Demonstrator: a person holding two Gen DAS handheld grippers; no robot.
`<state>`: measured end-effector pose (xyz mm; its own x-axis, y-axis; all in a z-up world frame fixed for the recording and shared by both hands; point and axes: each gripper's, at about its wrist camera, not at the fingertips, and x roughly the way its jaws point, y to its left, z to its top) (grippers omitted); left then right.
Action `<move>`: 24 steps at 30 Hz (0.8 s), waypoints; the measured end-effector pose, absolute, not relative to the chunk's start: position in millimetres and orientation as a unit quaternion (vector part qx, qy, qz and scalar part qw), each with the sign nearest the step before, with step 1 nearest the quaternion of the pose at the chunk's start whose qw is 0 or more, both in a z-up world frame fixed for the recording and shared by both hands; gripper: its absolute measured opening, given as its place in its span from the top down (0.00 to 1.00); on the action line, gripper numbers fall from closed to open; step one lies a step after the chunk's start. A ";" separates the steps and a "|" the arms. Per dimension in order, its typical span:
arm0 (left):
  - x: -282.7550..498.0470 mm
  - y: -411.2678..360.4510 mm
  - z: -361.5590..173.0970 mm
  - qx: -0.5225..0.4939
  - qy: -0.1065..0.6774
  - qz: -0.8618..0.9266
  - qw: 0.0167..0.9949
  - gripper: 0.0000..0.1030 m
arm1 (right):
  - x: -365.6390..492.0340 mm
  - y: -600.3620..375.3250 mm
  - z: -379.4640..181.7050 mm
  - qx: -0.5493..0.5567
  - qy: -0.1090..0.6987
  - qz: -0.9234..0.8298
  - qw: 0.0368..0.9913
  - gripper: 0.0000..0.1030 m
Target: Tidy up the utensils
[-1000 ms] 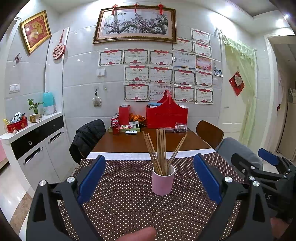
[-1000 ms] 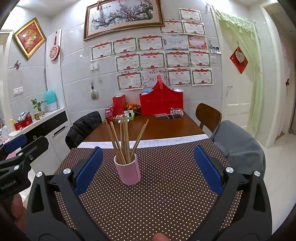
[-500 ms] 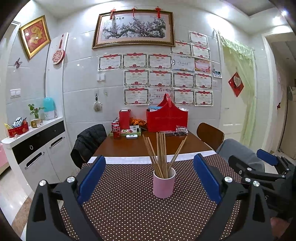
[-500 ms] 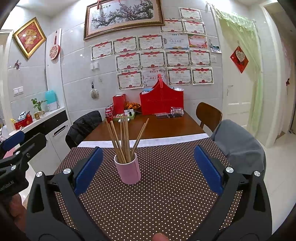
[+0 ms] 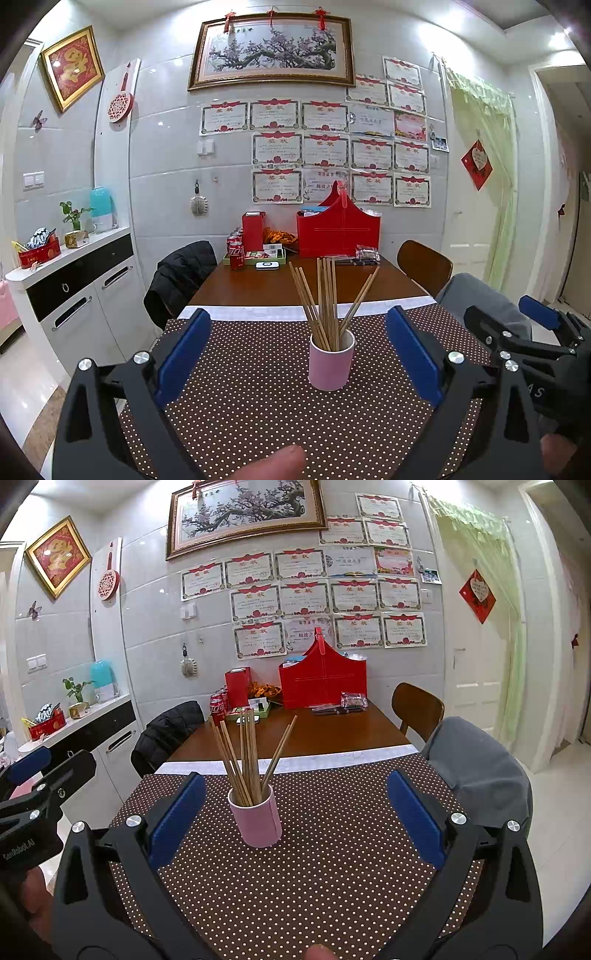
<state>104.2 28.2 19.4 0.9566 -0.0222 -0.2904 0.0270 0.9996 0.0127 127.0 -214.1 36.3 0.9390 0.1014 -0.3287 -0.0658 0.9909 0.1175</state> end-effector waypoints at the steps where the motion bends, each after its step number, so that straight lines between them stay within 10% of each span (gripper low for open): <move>1: 104.1 28.2 19.4 0.007 0.147 -0.011 0.989 0.08 | 127.1 -214.3 36.2 0.053 0.170 0.043 0.983 0.06; 24: 107.5 29.2 18.8 0.005 0.149 -0.011 0.989 0.08 | 128.7 -211.0 37.3 0.054 0.170 0.044 0.983 0.06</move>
<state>107.5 29.2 18.8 0.9556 -0.0207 -0.2941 0.0238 0.9997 0.0071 128.7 -211.0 37.3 0.9383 0.1047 -0.3295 -0.0679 0.9903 0.1211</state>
